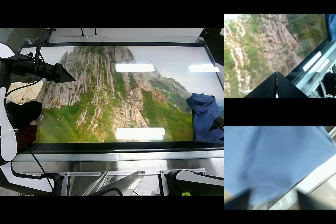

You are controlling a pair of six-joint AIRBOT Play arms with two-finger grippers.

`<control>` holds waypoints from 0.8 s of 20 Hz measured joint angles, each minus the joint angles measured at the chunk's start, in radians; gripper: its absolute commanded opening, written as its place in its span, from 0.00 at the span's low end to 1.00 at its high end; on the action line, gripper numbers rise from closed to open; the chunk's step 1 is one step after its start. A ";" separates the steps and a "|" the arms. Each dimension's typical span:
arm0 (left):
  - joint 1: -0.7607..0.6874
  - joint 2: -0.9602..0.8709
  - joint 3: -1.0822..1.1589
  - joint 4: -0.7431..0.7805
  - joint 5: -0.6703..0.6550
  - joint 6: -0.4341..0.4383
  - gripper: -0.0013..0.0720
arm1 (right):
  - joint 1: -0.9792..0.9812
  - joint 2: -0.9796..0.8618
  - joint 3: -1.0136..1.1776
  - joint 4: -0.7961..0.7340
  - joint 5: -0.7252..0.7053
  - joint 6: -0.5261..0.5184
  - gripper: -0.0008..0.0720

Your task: Fold the shirts.

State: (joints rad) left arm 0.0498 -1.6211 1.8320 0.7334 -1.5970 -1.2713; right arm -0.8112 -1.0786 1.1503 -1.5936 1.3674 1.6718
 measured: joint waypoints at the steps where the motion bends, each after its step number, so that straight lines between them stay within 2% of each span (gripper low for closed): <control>1: 0.000 0.000 0.000 0.000 0.000 0.000 0.03 | 0.000 0.002 0.000 -0.008 0.013 0.000 0.98; 5: 0.000 0.001 0.000 0.000 0.011 0.000 0.03 | 0.000 0.030 0.016 -0.022 0.043 0.000 0.95; 6: 0.000 0.003 0.000 0.000 0.011 0.000 0.03 | 0.000 0.041 0.029 -0.010 0.047 0.000 0.58; 7: 0.001 0.007 0.000 0.000 0.012 0.001 0.03 | 0.000 0.054 0.042 0.011 0.053 0.001 0.07; 8: 0.001 0.014 0.000 0.000 0.012 0.005 0.03 | 0.000 0.071 0.053 0.049 0.058 0.000 0.04; 12: 0.001 0.081 -0.043 -0.001 0.005 0.025 0.03 | 0.038 0.135 0.072 0.233 0.057 -0.037 0.03; 16: 0.001 0.249 -0.282 0.002 0.024 0.055 0.03 | 0.223 0.219 0.013 0.377 0.067 -0.057 0.04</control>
State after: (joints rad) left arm 0.0509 -1.3720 1.5497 0.7357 -1.5734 -1.2167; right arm -0.5880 -0.8597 1.1637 -1.2163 1.4342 1.6146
